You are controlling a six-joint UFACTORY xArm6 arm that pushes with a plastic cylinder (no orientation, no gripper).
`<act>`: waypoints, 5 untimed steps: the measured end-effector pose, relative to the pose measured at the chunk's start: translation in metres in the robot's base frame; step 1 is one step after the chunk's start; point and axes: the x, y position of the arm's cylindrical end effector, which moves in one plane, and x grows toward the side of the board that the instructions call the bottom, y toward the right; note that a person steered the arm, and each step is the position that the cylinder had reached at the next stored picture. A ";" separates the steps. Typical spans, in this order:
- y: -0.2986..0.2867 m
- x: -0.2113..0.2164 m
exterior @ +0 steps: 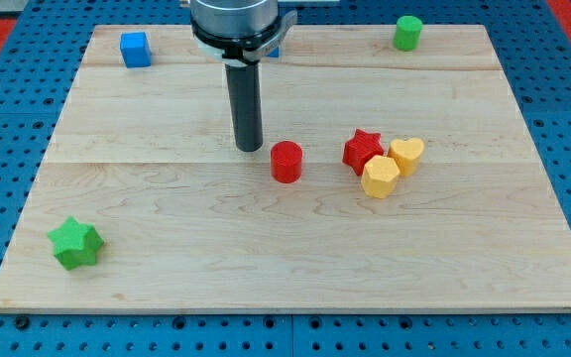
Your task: Move the red circle into the red star and hexagon
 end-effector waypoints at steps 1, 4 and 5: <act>-0.009 0.019; 0.086 0.031; 0.092 0.031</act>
